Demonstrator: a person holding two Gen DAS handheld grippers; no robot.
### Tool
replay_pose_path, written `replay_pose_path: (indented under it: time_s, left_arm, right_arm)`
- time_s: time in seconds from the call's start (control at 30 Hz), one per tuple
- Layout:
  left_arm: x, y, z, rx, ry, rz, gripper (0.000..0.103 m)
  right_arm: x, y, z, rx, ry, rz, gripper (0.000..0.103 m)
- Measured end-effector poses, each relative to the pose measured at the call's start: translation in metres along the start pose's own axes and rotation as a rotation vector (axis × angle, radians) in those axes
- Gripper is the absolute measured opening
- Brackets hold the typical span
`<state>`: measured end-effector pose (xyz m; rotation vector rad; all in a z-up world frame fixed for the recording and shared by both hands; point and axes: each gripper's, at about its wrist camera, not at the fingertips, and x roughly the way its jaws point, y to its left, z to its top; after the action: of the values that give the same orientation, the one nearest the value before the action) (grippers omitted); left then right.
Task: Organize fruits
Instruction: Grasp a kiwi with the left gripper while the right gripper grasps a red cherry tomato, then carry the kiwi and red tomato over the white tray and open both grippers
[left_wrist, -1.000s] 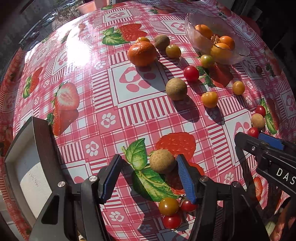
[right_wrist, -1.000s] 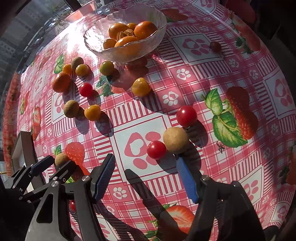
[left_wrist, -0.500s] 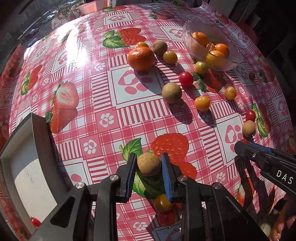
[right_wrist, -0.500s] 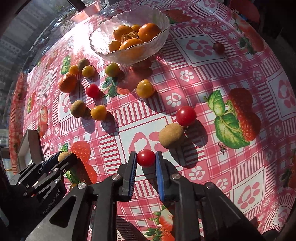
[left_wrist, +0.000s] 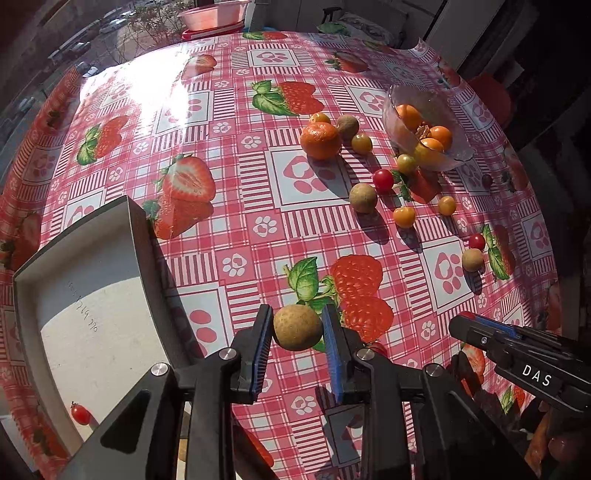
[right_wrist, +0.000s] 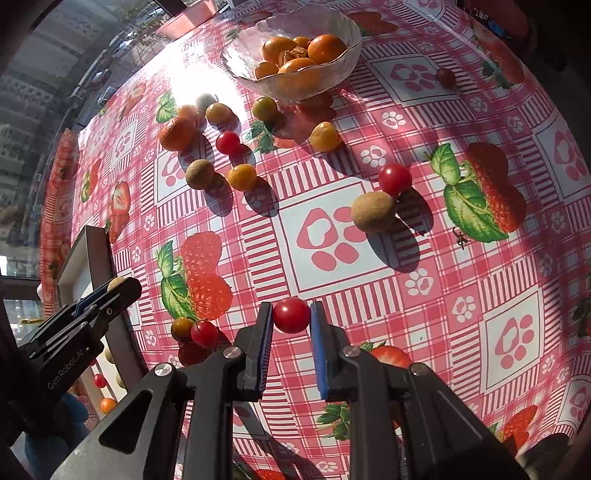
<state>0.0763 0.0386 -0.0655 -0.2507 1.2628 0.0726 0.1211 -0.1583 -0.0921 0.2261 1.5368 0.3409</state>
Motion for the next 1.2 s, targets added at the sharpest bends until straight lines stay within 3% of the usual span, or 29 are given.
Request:
replay_pose_path:
  time_s: [0.5,0.93,1.2]
  left_arm:
    - [-0.035,0.067,-0.034,-0.128,-0.034,0.04,0.028]
    - [-0.049,0.141,-0.065,-0.246,-0.049,0.088,0.028]
    - [-0.036,0.178,-0.072,-0.268,-0.025,0.131,0.028]
  right_arm:
    - [-0.001,0.062,-0.016,-0.103,0.022,0.021,0.022]
    - [0.01,0.157,-0.032,-0.269,0.046,0.062,0.022]
    - [0.029,0.214,-0.045,-0.37,0.076,0.091,0.021]
